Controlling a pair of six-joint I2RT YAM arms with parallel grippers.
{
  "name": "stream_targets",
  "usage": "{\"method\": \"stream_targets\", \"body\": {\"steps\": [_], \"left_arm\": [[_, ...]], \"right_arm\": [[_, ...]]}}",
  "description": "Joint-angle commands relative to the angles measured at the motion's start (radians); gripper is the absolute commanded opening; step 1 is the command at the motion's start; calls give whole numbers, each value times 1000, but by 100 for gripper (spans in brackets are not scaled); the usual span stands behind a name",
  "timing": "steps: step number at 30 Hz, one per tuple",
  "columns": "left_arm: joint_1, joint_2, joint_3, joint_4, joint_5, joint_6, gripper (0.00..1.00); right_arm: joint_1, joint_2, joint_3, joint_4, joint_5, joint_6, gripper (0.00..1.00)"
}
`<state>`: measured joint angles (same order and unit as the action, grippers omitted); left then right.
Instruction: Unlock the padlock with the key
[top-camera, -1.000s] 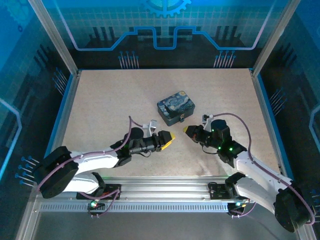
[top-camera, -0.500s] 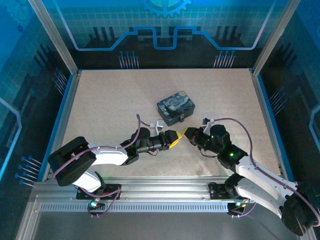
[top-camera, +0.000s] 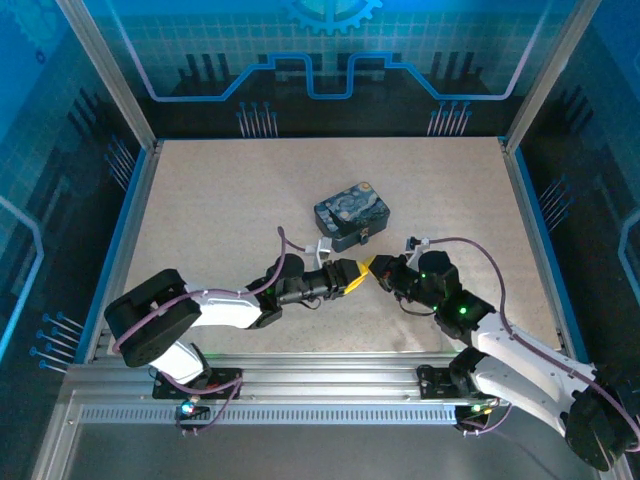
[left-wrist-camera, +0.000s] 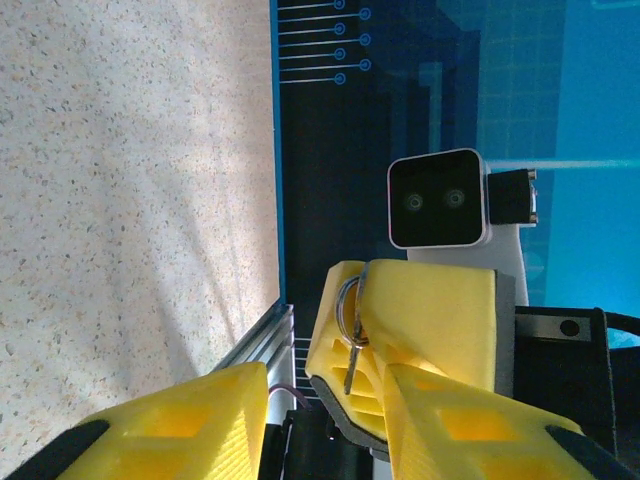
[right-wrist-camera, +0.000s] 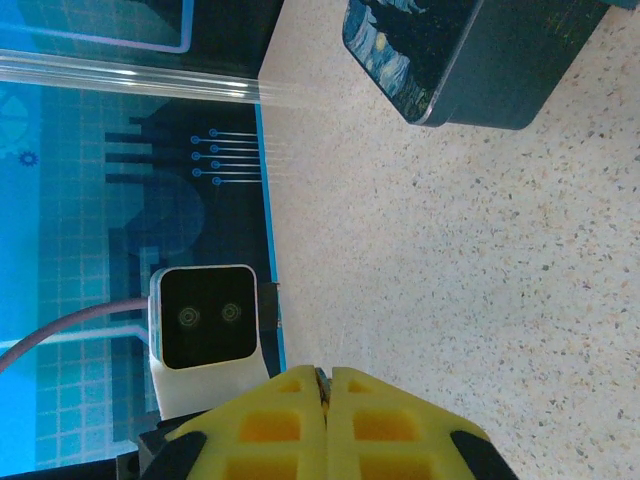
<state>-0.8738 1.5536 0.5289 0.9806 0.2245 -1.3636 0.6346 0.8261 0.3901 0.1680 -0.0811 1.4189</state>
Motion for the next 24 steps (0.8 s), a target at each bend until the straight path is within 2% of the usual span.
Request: {"method": "stream_targets", "body": {"steps": [1,15,17,20,24], "left_arm": [[-8,14,26,64,-15,-9,33],[-5,10,34,53,-18,13,3],[-4,1,33,35,-16,28,0],[2,-27,28,-20,-8,70,0],[18,-118,20,-232,-12,201,0]], "right_arm": [[27,-20,-4,2,1,18,1],[60,-16,-7,12,6,30,3],[59,-23,-4,3,13,12,8],[53,-48,5,-46,26,-46,22],[-1,-99,13,-130,5,-158,37]]}}
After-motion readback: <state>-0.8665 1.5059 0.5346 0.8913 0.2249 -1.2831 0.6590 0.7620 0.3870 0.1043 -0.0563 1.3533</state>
